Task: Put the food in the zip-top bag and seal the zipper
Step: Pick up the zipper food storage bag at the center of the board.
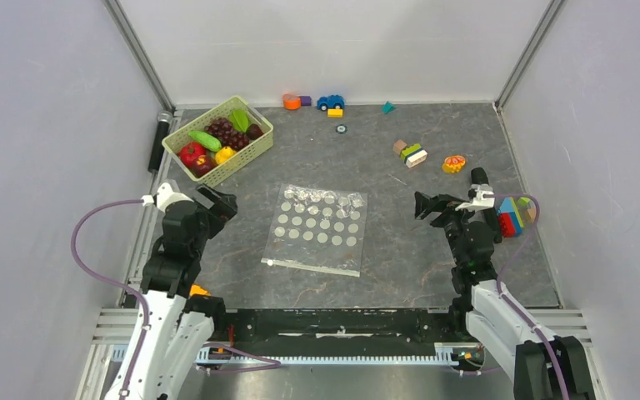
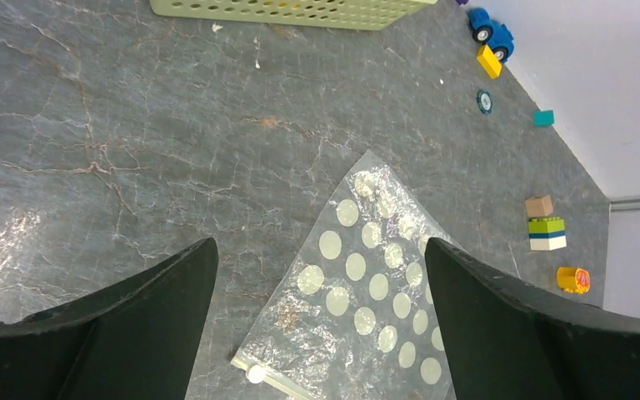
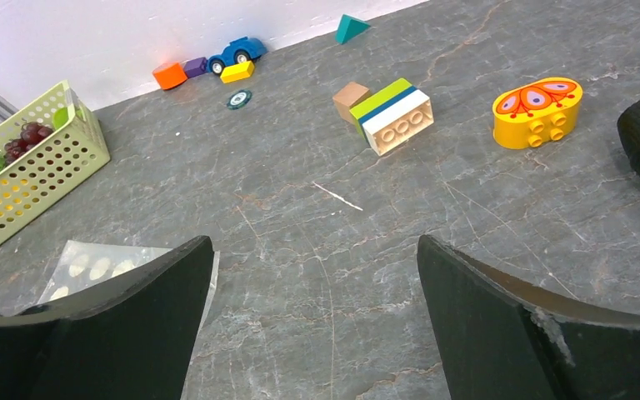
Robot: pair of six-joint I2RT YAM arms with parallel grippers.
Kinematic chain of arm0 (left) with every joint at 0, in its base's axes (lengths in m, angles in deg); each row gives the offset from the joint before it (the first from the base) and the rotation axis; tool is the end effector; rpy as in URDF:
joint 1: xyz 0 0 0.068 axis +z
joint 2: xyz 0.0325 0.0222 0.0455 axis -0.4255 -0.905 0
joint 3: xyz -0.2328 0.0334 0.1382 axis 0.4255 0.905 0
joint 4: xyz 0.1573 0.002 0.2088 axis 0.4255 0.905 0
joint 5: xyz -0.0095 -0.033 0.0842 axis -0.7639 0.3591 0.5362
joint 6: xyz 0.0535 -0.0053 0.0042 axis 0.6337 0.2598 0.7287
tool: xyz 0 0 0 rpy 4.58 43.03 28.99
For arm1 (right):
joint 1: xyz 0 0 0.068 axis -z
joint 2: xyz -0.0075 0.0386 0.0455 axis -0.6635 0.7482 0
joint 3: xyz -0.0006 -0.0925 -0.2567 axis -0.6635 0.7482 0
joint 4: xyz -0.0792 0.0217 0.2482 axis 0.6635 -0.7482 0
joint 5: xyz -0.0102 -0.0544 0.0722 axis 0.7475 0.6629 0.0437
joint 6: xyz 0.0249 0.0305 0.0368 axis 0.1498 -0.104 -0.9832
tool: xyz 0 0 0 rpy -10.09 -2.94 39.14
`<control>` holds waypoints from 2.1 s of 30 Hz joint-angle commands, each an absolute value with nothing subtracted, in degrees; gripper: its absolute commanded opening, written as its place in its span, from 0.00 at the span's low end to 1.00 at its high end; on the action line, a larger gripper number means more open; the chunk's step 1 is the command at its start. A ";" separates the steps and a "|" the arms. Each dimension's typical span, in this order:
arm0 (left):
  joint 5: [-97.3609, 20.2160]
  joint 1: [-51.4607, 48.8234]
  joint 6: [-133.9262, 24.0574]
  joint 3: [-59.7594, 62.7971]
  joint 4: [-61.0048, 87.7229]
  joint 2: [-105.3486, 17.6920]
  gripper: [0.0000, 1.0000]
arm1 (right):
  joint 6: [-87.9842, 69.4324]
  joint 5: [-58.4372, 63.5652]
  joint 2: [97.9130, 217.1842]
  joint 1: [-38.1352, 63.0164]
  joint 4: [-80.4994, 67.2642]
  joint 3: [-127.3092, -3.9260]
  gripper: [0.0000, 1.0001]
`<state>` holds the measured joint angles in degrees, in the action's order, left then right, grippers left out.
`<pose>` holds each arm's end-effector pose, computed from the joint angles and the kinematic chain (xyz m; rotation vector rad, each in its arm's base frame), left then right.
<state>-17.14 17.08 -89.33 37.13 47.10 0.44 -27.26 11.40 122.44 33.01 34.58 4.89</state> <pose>0.1296 -0.0103 0.2849 -0.7965 1.8723 -0.3653 0.1690 0.0246 0.1882 0.2412 1.5737 0.4390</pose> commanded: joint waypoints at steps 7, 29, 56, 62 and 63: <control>-22.60 17.36 -89.94 37.84 45.18 -4.02 1.00 | -23.88 -6.05 124.98 33.17 45.74 6.14 0.98; -27.10 17.29 -88.97 39.95 44.03 -11.72 1.00 | 28.13 -3.40 157.88 -18.68 -3.82 -27.87 0.98; -28.47 17.33 -90.02 41.35 44.53 -9.42 1.00 | 27.51 9.10 169.18 -20.83 1.09 -33.49 0.64; -28.55 17.35 -90.21 41.39 44.46 -9.42 1.00 | 27.02 12.25 171.13 -20.75 0.94 -34.62 0.49; -28.55 17.34 -90.20 41.43 44.47 -9.47 1.00 | 26.98 12.40 171.41 -20.75 0.99 -34.80 0.47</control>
